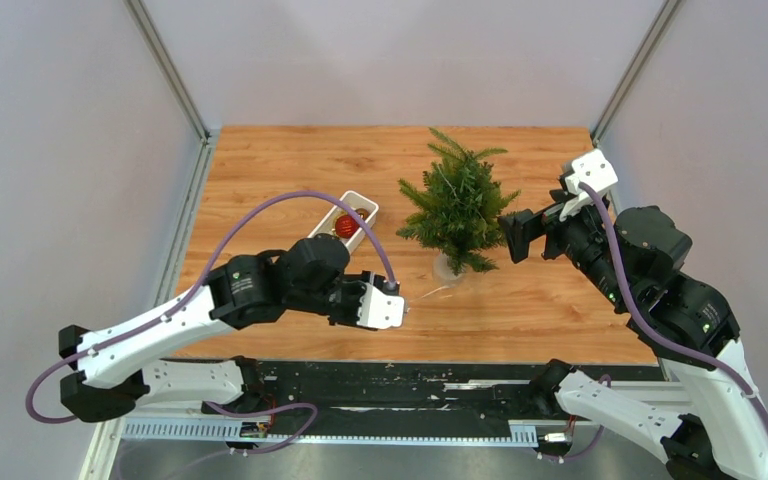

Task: Decorate the small christmas tree
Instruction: Wrap the decoration item around the Christmas tree.

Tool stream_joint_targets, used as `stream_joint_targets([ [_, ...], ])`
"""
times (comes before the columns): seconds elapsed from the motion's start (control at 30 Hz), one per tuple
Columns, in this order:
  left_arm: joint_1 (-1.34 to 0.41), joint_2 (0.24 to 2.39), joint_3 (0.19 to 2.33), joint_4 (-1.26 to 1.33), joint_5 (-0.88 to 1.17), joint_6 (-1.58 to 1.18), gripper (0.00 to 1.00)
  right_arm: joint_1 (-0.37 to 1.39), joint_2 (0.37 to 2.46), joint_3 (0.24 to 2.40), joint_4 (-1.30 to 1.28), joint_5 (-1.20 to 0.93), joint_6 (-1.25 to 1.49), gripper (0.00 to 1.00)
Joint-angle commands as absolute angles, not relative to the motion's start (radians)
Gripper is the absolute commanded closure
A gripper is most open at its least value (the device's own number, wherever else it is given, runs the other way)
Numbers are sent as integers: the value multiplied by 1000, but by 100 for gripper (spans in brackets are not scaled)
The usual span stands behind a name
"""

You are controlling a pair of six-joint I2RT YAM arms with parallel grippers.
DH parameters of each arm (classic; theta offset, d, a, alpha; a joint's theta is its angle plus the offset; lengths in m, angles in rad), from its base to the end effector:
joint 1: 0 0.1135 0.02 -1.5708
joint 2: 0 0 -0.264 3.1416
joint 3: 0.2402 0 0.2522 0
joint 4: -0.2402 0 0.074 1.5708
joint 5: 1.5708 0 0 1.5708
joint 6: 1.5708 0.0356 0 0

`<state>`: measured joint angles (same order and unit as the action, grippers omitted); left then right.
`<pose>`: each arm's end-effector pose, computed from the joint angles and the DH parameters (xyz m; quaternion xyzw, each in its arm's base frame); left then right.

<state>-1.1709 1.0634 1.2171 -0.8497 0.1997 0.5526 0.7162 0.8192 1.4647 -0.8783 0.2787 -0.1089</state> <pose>0.0745 -0.1945 0.3712 0.7116 0.5548 -0.2143 0.3740 0.0853 0.0613 0.4767 -0.2325 0.7462 0.0797 0.6187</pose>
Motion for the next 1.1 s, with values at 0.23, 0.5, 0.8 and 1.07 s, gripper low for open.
stream_joint_targets([
  [0.23,-1168,1009,1383,-973,137,572,100,712,818,1475,-842,278,-95,0],
  [0.5,-1115,942,1336,-938,-172,644,100,713,821,1481,-841,272,-98,0],
  [0.8,-1044,884,1298,-897,-335,682,100,713,850,1511,-790,95,-51,0],
  [1.07,-929,879,1274,-762,-485,716,100,713,901,1519,-765,122,-40,0],
])
